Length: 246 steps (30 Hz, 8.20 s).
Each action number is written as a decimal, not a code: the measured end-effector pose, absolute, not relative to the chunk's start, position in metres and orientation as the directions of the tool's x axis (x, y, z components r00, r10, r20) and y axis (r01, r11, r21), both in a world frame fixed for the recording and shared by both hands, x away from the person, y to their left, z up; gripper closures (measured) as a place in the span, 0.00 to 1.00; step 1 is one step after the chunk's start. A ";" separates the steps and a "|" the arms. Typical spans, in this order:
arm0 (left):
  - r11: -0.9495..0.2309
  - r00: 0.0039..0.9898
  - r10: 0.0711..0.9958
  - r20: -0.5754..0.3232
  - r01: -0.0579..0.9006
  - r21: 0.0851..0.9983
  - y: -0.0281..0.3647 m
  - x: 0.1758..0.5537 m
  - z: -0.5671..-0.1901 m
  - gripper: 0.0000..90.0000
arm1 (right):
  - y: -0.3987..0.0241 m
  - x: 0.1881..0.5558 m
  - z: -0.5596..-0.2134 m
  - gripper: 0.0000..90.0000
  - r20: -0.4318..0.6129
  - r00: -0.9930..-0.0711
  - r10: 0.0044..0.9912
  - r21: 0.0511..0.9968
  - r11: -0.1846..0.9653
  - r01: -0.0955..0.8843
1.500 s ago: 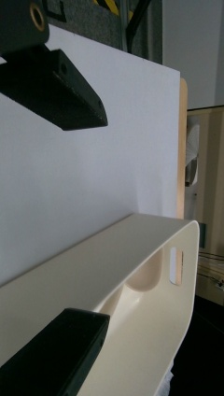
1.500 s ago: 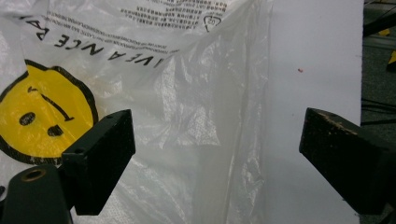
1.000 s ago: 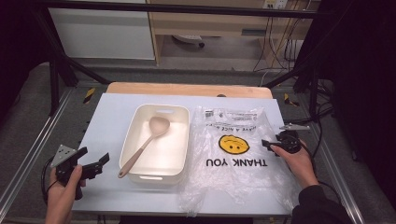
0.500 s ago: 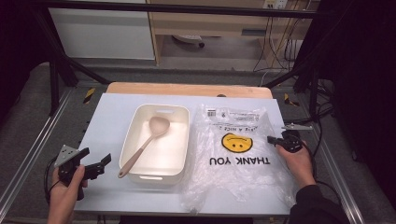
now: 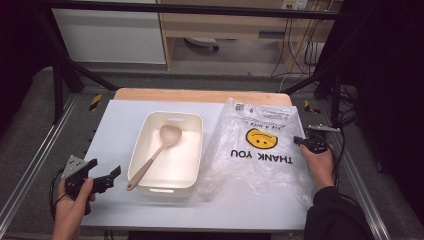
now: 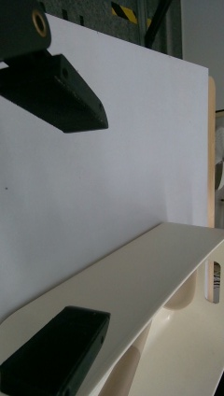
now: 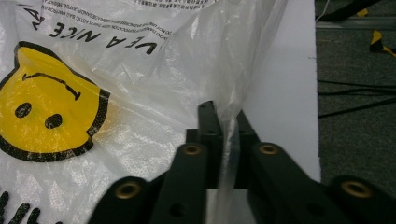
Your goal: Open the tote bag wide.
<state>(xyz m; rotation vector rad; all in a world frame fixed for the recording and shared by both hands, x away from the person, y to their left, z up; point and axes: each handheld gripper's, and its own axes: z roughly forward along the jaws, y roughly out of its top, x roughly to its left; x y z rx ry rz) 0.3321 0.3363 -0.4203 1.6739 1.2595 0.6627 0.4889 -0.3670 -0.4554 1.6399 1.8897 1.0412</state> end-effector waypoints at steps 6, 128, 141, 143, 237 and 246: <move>-0.060 0.331 0.938 -0.103 0.448 0.892 0.337 0.331 -0.420 0.07 | -0.358 0.477 -0.443 0.36 0.114 -0.211 0.971 0.778 0.045 0.627; -0.068 0.322 0.942 -0.098 0.466 0.882 0.338 0.328 -0.420 0.08 | -0.087 0.408 -0.371 0.97 0.198 -0.739 0.644 0.885 0.207 0.418; -0.068 0.320 0.942 -0.098 0.469 0.880 0.338 0.329 -0.420 0.08 | -0.059 0.435 -0.361 0.97 0.201 -0.692 0.693 0.878 0.187 0.441; -0.067 0.322 0.941 -0.101 0.470 0.880 0.338 0.329 -0.420 0.08 | -0.056 0.437 -0.360 0.96 0.199 -0.689 0.697 0.876 0.189 0.444; -0.073 0.334 0.938 -0.096 0.461 0.884 0.336 0.329 -0.420 0.07 | -0.186 0.437 -0.440 0.05 0.035 -0.629 0.776 0.727 0.412 0.549; -0.075 0.333 0.938 -0.095 0.463 0.883 0.336 0.329 -0.420 0.07 | -0.176 0.435 -0.444 0.05 0.027 -0.646 0.762 0.716 0.437 0.545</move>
